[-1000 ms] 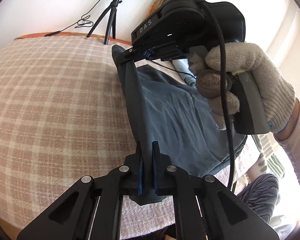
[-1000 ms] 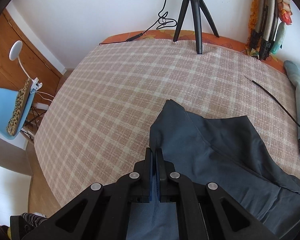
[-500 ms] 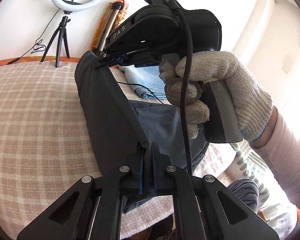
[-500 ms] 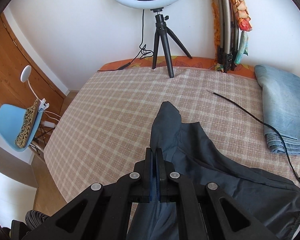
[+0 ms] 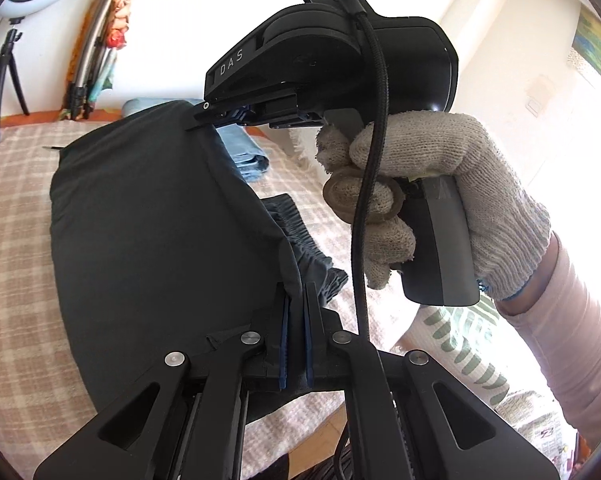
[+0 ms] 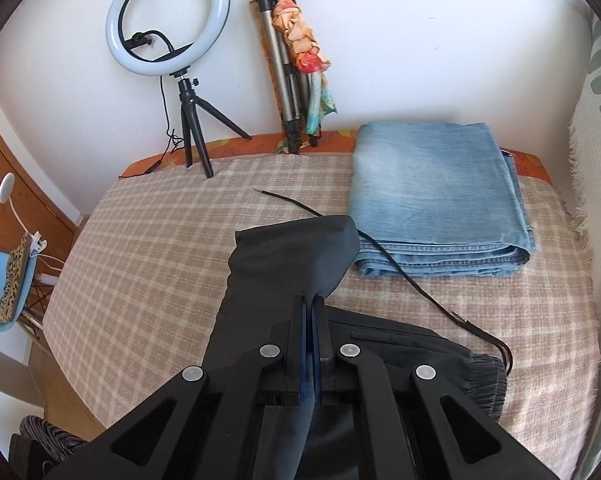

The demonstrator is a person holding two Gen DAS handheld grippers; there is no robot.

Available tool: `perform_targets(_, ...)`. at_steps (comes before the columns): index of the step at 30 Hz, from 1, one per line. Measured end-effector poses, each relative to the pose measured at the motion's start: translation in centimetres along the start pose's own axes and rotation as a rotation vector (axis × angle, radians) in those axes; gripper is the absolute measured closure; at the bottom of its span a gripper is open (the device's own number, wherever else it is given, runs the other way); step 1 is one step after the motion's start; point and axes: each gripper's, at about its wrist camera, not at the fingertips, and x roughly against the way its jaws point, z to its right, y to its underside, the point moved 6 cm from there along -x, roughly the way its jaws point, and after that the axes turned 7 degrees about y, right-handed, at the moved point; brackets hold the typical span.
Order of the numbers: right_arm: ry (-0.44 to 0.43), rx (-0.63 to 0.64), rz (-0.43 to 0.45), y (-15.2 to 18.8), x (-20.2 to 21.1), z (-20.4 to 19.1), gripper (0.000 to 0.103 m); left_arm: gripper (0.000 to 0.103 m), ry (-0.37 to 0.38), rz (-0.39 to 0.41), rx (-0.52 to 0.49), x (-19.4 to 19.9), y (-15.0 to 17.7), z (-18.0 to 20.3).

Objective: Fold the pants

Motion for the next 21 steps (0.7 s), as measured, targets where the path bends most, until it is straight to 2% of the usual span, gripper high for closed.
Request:
perform_targets(3,0.043,-0.02,-0.01,0.7,-0.1,3.1,0.103,0.099,0.031,-0.02,-0.002,-2.3,-0.3,1.1)
perform_targets(12,0.087,-0.077,-0.035,2.9,-0.8,10.5,0.103,0.099,0.09,-0.08,0.007,-7.8,-0.3,3.5)
perform_targets(21,0.068,-0.116,-0.046,4.0,-2.0,14.4,0.103,0.099,0.075,-0.122,-0.021,-10.7,0.1,4.8)
